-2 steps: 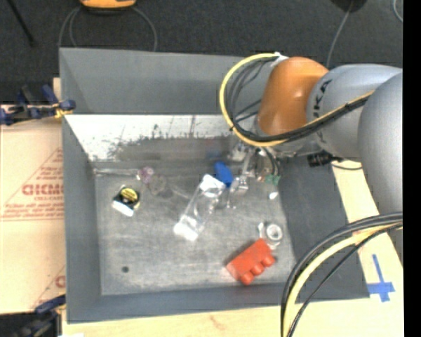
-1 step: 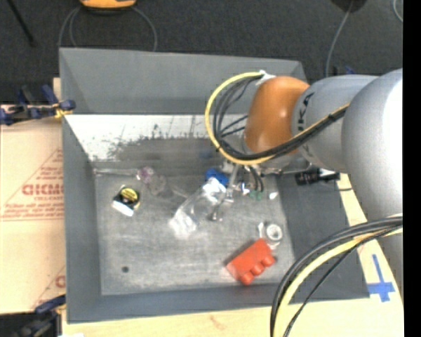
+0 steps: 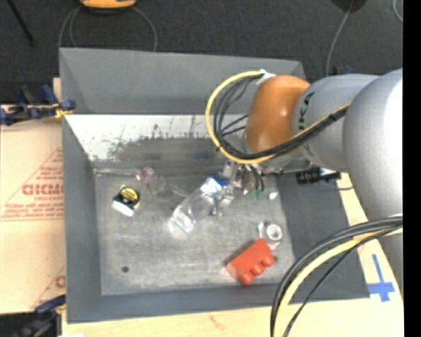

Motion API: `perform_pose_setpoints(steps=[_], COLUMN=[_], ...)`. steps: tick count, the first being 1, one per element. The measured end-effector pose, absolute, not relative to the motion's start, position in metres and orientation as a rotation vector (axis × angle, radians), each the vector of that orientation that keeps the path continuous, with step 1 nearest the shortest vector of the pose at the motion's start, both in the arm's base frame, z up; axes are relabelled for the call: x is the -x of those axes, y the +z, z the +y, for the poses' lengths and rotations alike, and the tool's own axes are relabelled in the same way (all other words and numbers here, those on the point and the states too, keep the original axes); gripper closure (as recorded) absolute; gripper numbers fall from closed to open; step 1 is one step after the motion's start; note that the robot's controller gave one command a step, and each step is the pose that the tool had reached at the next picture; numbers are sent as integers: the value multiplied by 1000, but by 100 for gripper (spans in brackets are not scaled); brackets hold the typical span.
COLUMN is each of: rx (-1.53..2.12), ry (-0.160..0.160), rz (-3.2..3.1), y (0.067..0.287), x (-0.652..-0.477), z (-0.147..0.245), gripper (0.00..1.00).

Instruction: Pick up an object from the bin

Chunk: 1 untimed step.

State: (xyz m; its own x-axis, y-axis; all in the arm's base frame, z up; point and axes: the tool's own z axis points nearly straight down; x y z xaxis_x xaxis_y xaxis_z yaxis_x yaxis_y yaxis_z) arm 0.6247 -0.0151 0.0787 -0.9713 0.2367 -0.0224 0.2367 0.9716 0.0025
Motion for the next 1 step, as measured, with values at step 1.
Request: perform_pose_setpoints(steps=[1], rx=[-301], ry=[-1], rz=[3113], y=[281], x=[-635], z=[-22], gripper=[100])
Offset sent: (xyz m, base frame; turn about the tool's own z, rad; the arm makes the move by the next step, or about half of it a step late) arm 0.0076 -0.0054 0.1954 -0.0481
